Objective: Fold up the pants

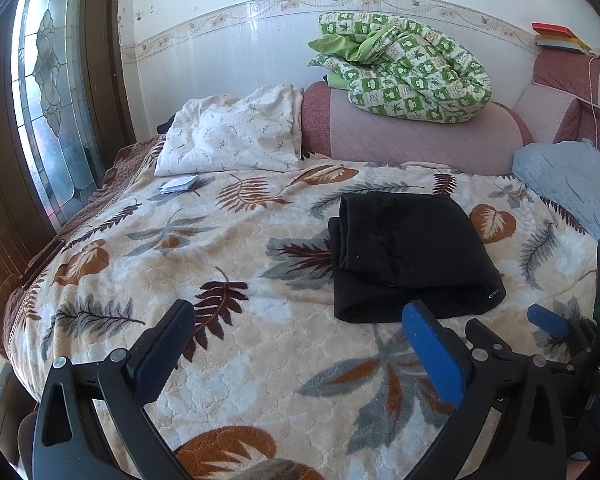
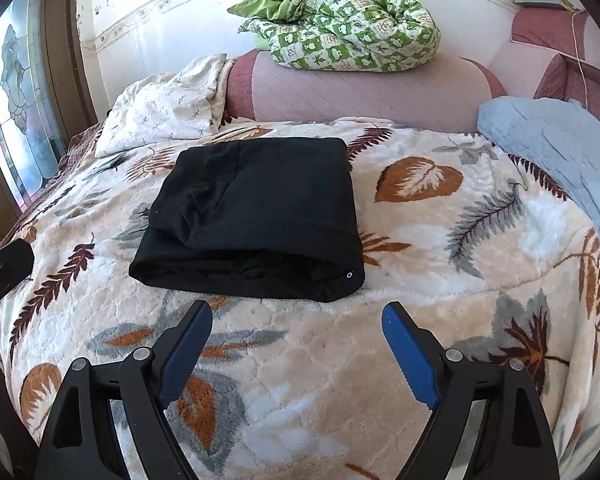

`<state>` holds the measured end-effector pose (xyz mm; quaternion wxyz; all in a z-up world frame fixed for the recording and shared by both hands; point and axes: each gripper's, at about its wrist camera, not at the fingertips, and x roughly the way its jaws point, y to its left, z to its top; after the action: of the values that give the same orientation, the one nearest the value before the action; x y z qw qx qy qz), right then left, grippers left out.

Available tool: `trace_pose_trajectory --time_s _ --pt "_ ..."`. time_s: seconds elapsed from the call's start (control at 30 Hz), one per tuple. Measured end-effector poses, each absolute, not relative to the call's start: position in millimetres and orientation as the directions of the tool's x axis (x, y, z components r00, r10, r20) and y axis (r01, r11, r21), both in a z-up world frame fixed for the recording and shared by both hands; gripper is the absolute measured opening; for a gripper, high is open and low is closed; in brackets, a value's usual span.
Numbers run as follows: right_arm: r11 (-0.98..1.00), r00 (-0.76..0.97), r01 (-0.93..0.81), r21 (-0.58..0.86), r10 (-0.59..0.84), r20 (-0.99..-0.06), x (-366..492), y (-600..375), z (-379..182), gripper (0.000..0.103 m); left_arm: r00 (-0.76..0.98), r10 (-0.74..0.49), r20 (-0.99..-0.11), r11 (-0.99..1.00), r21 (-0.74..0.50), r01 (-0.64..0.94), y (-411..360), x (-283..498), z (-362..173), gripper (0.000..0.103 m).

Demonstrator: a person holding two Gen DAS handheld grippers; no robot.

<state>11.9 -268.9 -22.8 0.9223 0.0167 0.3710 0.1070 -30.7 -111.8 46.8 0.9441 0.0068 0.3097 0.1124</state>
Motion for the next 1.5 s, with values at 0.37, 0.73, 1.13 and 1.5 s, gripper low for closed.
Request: trace_pose_trajectory --time_s 0.37,0.73,1.13,1.5 --pt "0.977 0.703 -0.185 0.111 0.210 -0.680 12 -270 -22 0.091 0.744 0.172 -0.645 0.982 0.055 -0.179 -113 -26 37 0.103" --pt "0.979 0.691 -0.176 0.106 0.200 -0.695 15 -271 -26 0.091 0.707 0.161 -0.689 0.985 0.064 -0.162 -116 -23 24 0.103" --pt "0.978 0.678 -0.185 0.098 0.199 -0.707 17 -270 -32 0.091 0.673 0.144 -0.726 0.987 0.059 -0.147 -118 -19 13 0.103" --pt "0.979 0.663 -0.174 0.103 0.194 -0.723 21 -272 -37 0.092 0.646 0.131 -0.752 0.988 0.048 -0.145 -116 -17 5 0.103"
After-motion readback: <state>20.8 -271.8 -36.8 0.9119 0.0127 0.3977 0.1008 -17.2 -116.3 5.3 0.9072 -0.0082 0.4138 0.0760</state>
